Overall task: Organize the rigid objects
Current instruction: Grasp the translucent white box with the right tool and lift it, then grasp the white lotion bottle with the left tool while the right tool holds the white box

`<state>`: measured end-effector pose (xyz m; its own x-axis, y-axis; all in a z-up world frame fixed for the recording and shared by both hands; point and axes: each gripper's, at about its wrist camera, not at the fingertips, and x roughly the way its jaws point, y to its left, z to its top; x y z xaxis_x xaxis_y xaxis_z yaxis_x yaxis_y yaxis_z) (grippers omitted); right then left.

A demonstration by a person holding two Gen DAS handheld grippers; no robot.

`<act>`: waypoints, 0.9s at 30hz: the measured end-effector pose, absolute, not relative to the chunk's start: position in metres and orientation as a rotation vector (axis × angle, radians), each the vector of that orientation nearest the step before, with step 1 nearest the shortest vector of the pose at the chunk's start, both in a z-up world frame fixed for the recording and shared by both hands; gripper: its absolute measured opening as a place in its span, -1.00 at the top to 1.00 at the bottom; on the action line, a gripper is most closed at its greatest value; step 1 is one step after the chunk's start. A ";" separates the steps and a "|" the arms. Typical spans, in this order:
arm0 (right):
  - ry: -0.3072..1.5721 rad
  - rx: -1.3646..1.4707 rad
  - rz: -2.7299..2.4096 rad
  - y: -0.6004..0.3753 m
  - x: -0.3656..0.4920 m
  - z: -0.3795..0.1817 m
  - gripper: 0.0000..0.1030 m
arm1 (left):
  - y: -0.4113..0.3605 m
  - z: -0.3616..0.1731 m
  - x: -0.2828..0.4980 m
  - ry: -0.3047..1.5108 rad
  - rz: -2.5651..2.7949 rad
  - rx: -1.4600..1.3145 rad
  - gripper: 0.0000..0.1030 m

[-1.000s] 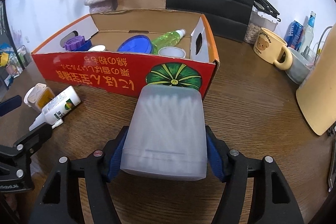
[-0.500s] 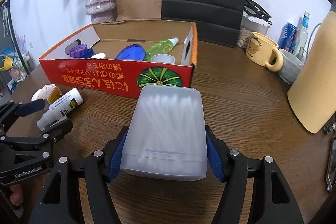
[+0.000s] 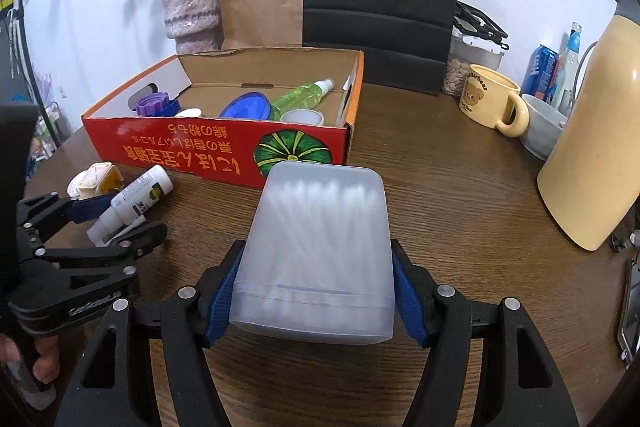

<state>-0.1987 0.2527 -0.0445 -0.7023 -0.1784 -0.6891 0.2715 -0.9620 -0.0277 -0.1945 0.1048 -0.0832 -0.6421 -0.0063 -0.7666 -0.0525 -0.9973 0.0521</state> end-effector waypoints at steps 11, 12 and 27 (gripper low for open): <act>0.190 1.067 -2.682 0.251 -0.197 -0.045 -0.40 | 0.110 -0.084 -0.199 0.090 2.791 -1.303 0.44; 0.191 1.068 -2.682 0.251 -0.197 -0.046 -0.40 | 0.111 -0.083 -0.200 0.088 2.788 -1.301 0.46; 0.187 1.061 -2.687 0.250 -0.194 -0.047 -0.40 | 0.110 -0.081 -0.194 0.090 2.792 -1.270 0.48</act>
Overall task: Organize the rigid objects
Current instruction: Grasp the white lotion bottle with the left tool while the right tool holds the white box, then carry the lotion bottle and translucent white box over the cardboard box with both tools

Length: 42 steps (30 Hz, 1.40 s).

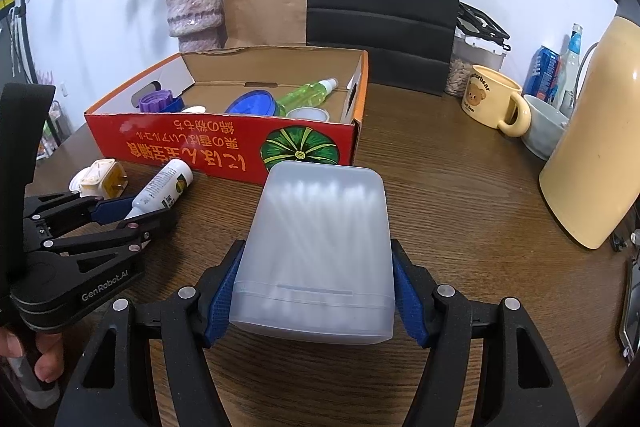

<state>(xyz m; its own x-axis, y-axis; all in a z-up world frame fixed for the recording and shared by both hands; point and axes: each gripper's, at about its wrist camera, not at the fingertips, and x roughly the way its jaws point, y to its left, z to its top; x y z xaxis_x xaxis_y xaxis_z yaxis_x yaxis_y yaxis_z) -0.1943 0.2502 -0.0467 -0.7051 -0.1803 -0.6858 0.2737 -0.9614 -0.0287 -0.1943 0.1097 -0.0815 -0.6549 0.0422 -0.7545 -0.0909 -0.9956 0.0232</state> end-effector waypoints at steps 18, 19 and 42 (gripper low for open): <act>0.136 0.982 -2.720 0.247 -0.171 -0.038 -0.40 | 0.105 -0.063 -0.170 0.084 2.810 -1.153 0.51; 0.132 0.977 -2.721 0.246 -0.169 -0.037 -0.40 | 0.105 -0.062 -0.168 0.082 2.811 -1.147 0.51; 0.119 0.879 -2.721 0.223 -0.140 -0.022 -0.40 | 0.083 -0.032 -0.133 0.042 2.863 -1.013 0.51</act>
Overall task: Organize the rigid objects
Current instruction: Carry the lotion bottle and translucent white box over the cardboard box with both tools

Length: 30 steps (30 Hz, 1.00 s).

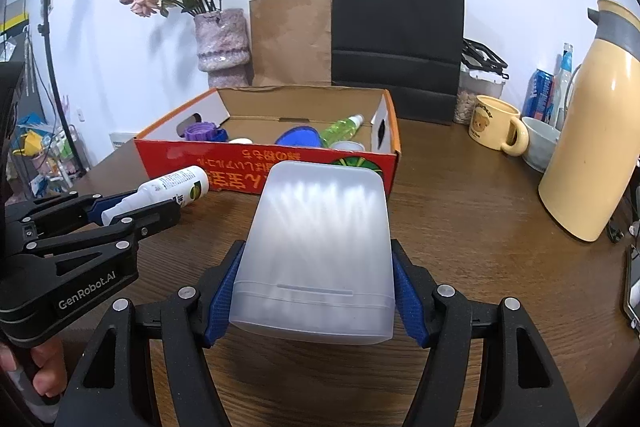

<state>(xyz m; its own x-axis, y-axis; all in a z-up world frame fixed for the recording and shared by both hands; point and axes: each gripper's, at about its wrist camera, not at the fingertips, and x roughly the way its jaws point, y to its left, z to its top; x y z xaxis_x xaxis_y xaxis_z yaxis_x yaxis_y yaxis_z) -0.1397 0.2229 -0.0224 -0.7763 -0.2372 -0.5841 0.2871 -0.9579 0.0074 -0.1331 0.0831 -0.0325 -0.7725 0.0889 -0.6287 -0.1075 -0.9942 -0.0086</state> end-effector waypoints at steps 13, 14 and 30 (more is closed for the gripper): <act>0.137 0.826 -2.706 0.200 -0.135 -0.010 -0.40 | 0.058 -0.013 -0.125 -0.004 2.916 -0.953 0.51; 0.138 0.823 -2.705 0.199 -0.135 -0.009 -0.40 | 0.057 -0.012 -0.125 -0.006 2.919 -0.951 0.51; 0.160 0.755 -2.715 0.175 -0.153 0.015 -0.40 | 0.041 0.015 -0.142 -0.029 2.967 -0.874 0.51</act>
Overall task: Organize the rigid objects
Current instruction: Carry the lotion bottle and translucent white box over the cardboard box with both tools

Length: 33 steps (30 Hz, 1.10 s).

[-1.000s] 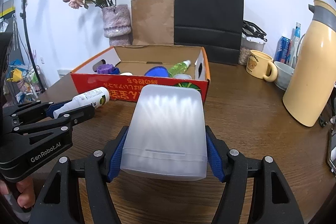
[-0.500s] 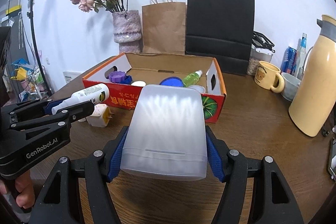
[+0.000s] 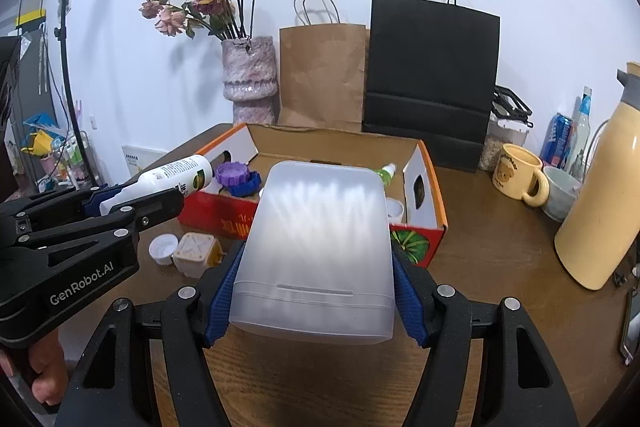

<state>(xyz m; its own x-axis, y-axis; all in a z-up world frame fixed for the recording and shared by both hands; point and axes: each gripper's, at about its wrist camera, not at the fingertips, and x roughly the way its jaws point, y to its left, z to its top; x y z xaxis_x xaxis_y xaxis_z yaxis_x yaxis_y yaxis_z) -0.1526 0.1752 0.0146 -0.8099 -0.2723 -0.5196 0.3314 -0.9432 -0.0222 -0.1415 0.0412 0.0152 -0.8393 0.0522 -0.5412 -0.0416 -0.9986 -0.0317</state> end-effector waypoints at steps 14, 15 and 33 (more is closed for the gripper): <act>0.154 0.719 -2.727 0.164 -0.177 0.026 -0.40 | 0.032 0.023 -0.168 -0.070 2.994 -0.859 0.51; 0.155 0.719 -2.728 0.163 -0.180 0.027 -0.40 | 0.031 0.024 -0.170 -0.072 2.996 -0.857 0.51; 0.133 0.718 -2.754 0.155 -0.227 0.029 -0.40 | 0.020 0.028 -0.212 -0.142 3.023 -0.854 0.51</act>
